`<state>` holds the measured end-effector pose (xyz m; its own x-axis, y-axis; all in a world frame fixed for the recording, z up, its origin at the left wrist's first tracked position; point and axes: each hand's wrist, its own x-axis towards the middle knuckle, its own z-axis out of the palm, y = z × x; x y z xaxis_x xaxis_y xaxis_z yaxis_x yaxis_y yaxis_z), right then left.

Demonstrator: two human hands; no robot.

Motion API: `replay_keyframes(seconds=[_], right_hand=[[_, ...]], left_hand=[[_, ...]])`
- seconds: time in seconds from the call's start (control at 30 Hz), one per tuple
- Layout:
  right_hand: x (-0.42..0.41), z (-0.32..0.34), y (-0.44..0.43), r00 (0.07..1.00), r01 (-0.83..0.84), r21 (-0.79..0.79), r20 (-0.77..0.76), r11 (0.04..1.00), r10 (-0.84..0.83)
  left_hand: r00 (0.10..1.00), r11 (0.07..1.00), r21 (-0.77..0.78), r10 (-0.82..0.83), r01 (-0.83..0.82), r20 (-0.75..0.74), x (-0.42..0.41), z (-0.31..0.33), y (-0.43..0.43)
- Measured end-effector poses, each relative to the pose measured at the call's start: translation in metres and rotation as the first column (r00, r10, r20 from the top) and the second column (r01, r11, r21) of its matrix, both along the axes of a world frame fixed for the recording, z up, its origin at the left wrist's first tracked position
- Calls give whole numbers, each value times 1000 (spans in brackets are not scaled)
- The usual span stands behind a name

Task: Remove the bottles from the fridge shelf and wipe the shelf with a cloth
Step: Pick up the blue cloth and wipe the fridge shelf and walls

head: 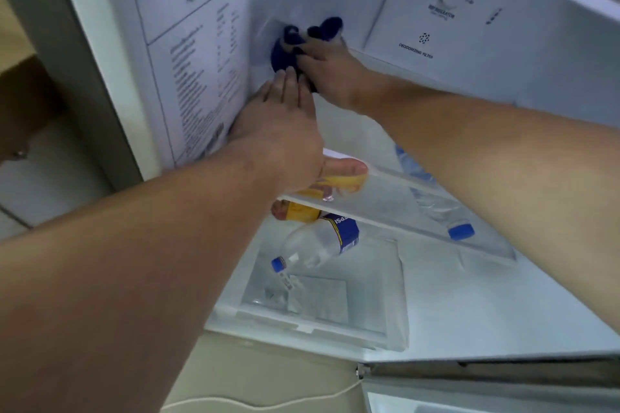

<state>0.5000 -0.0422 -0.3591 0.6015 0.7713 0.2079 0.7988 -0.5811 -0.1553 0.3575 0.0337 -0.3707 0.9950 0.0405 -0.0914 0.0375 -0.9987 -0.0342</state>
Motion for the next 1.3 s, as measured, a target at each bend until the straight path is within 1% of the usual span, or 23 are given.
replay_keyframes(seconds=[0.03,0.07,0.13,0.23,0.33,0.37,0.47,0.53,0.6,0.63,0.77,0.87,0.9,0.93,0.97,1.0,1.03,1.07,1.1,1.13,1.17,1.2,1.3], right_hand=[[7,1,5,1000,-26,-12,8,1000,26],[4,9,5,1000,21,-74,-16,997,-22],[7,19,-2,999,5,-147,39,989,1],[17,23,-24,987,157,-206,10,966,-159],[17,19,-43,944,307,-67,-105,949,-312],[6,14,-45,942,300,-39,-143,953,-302],[-47,-2,-41,967,109,34,-236,993,-98],[-62,-7,-35,947,13,138,-319,990,32],[-54,0,-26,932,-93,122,-339,988,129],[-46,4,-20,934,-107,78,-333,991,127],[1,13,-13,982,33,-17,-185,999,-36],[26,18,-62,973,227,-172,8,959,-229],[27,18,-86,958,286,-162,53,944,-281],[25,15,-111,929,356,-186,-39,916,-369],[26,11,-138,899,419,-200,-45,886,-436],[20,11,-162,827,532,-155,-117,832,-550],[8,12,-182,713,684,-90,-123,724,-690],[-6,10,-202,617,781,-106,-24,616,-786],[-20,6,-215,524,840,-159,-2,518,-851],[-41,5,-217,466,868,-180,-28,463,-884],[-66,1,-210,456,869,-179,-71,461,-887],[-90,-2,-196,484,859,-135,-98,493,-870],[-136,-3,-139,631,771,78,-229,632,-741]], left_hand=[[1000,1000,10,-2,2,-4,0,1,0],[1000,1000,9,-1,1,-14,1,2,0],[999,1000,-7,-3,3,-34,2,4,1],[998,999,-44,-7,4,-63,0,8,1],[1000,996,-89,15,-17,-21,-1,4,0],[1000,995,-97,28,-27,10,-1,1,-1],[985,991,-119,78,-60,153,2,-10,0],[968,989,-135,95,-65,232,2,-14,-1],[965,991,-122,82,-52,250,0,-13,-1],[967,993,-105,71,-46,246,-1,-11,-1],[987,994,-95,58,-44,147,-3,-7,1],[999,998,-52,29,-28,17,0,-1,2],[1000,999,-42,25,-25,0,1,1,2],[1000,999,-38,28,-29,-12,1,3,1],[999,999,-39,32,-33,-24,0,4,1],[999,998,-48,37,-38,-25,0,4,0],[999,997,-60,38,-39,-23,-1,4,0],[999,997,-73,38,-39,-20,-1,4,-1],[999,996,-83,38,-39,-21,-1,4,0],[999,995,-88,38,-40,-26,-2,4,1],[999,995,-89,39,-41,-25,-2,3,1],[999,996,-84,39,-39,-9,-1,1,1],[999,996,-79,40,-39,13,1,-3,-1]])
